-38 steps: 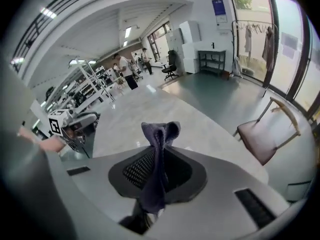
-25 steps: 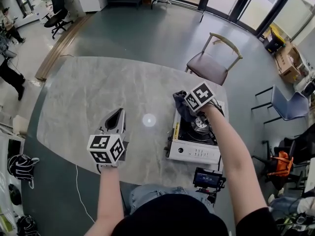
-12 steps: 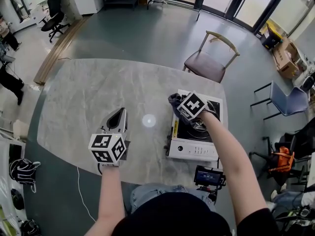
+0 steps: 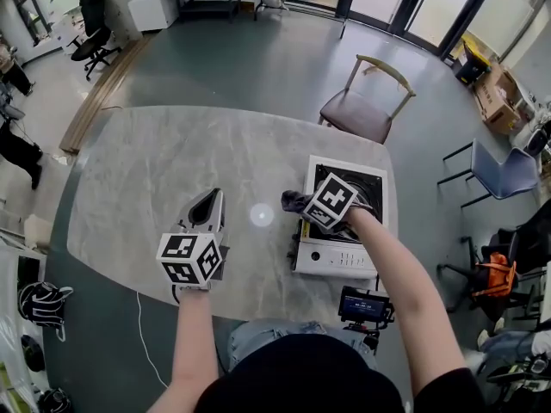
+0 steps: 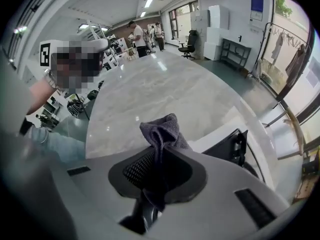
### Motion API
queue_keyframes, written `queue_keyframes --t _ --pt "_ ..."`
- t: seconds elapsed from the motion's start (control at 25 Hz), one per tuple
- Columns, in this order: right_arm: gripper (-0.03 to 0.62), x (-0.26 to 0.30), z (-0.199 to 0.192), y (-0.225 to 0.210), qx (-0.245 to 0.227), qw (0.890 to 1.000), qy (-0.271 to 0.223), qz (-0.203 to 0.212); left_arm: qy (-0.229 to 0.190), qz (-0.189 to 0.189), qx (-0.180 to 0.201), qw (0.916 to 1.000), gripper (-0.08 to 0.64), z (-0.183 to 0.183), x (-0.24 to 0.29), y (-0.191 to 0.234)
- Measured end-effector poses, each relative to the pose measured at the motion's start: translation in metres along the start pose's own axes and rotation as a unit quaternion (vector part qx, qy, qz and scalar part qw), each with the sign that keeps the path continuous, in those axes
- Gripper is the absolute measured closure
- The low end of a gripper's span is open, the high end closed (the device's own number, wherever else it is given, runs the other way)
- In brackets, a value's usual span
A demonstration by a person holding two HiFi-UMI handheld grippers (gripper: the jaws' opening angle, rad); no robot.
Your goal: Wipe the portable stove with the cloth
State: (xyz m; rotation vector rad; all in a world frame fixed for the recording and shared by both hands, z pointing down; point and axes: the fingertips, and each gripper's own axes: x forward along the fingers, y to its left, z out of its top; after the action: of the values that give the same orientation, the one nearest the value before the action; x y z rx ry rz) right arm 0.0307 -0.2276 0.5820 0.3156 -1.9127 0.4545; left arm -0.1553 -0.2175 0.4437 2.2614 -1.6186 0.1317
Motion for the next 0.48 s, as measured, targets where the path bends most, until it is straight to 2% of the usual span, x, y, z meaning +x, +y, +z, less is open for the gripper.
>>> queue_keyframes --t 0.16,0.32,0.48 --pt "0.525 -0.001 -0.008 0.018 0.000 1.000 0.003 0.025 -0.002 -0.002 0.004 1.0000 0.561 0.002 -0.004 -0.004" --pt "0.525 -0.005 -0.010 0.030 -0.025 1.000 -0.001 0.018 -0.002 -0.009 0.009 0.9999 0.561 0.005 -0.007 -0.008" --pt "0.525 -0.021 -0.002 0.031 -0.020 0.999 -0.036 0.004 -0.007 -0.022 0.025 0.9994 0.561 0.016 -0.007 -0.015"
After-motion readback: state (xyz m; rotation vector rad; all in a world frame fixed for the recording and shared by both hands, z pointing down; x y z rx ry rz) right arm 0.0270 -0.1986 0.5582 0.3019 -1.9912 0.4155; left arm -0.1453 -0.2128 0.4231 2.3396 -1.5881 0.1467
